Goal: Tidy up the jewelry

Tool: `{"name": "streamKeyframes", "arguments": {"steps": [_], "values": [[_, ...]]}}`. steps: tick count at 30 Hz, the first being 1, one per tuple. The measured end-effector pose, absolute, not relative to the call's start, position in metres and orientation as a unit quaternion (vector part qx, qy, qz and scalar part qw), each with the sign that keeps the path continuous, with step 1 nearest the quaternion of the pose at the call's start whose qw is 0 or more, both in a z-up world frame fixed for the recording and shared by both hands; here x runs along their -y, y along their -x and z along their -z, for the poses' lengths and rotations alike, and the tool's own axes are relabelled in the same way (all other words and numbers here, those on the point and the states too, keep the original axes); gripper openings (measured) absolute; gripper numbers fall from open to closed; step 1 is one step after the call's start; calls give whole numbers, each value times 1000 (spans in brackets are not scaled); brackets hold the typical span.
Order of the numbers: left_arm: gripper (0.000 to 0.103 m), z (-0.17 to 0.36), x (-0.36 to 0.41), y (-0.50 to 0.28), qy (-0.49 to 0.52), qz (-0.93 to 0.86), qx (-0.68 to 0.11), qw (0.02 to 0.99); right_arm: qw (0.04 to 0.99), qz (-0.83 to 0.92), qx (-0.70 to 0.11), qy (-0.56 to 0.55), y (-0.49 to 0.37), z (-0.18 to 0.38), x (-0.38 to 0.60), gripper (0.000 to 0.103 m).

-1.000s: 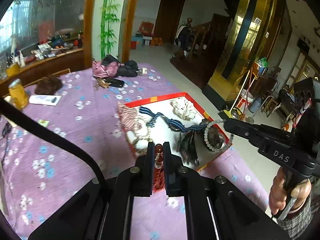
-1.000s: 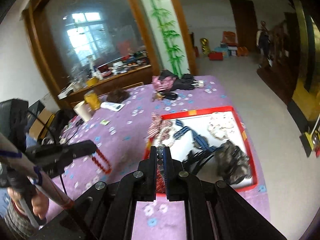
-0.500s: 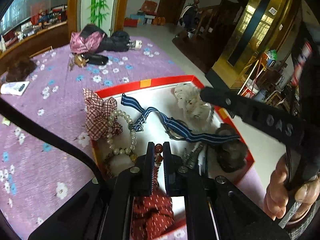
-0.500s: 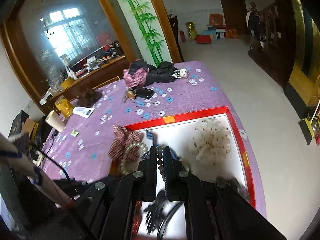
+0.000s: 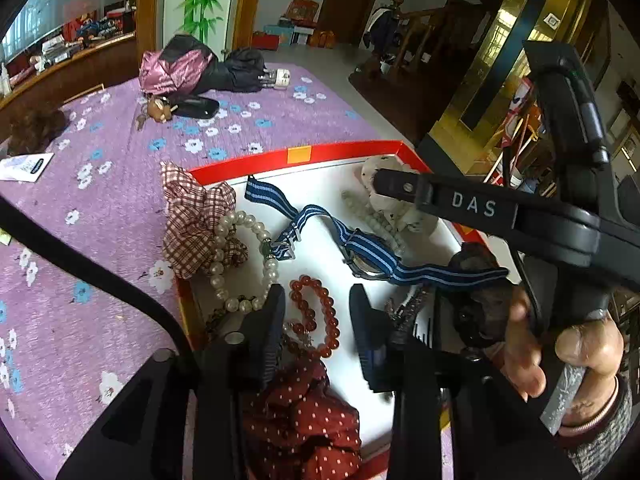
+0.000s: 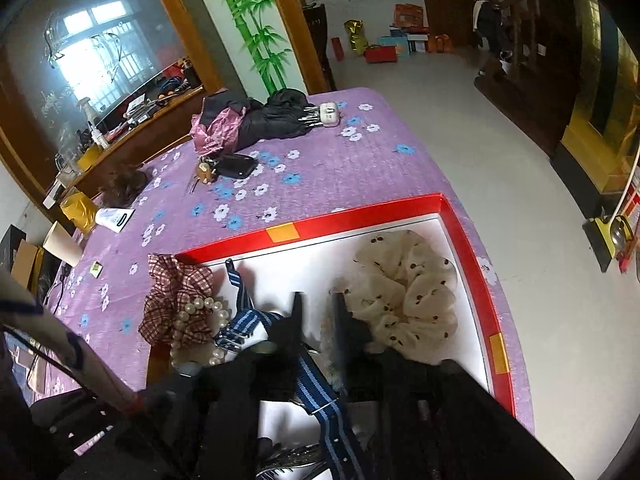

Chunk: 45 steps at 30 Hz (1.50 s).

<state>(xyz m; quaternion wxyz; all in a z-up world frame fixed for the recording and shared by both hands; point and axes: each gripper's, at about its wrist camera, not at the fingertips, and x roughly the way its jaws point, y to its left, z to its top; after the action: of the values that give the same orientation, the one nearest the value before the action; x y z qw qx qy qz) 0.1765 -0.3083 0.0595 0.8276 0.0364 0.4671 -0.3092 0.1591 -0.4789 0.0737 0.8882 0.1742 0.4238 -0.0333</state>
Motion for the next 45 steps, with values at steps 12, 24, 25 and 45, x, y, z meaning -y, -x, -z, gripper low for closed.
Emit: {"name": "streamKeyframes", "arguments": {"steps": [12,24,25,45], "values": [[47,-94,241,-141,-11,281,-434,856,909,66,-390,-132,-91,-110,491,48],[47,-45,191,-133,16,224,-484,846,893,130,-405,-149,-45,-71,518,48],[47,-44,194,-131,16,228,-485,844,891,133,-408,-148,-46,-69,519,48],[14,-16,236,-116,-42,250,-510,822,883,126,-437,-119,-59,-49,506,28]]}}
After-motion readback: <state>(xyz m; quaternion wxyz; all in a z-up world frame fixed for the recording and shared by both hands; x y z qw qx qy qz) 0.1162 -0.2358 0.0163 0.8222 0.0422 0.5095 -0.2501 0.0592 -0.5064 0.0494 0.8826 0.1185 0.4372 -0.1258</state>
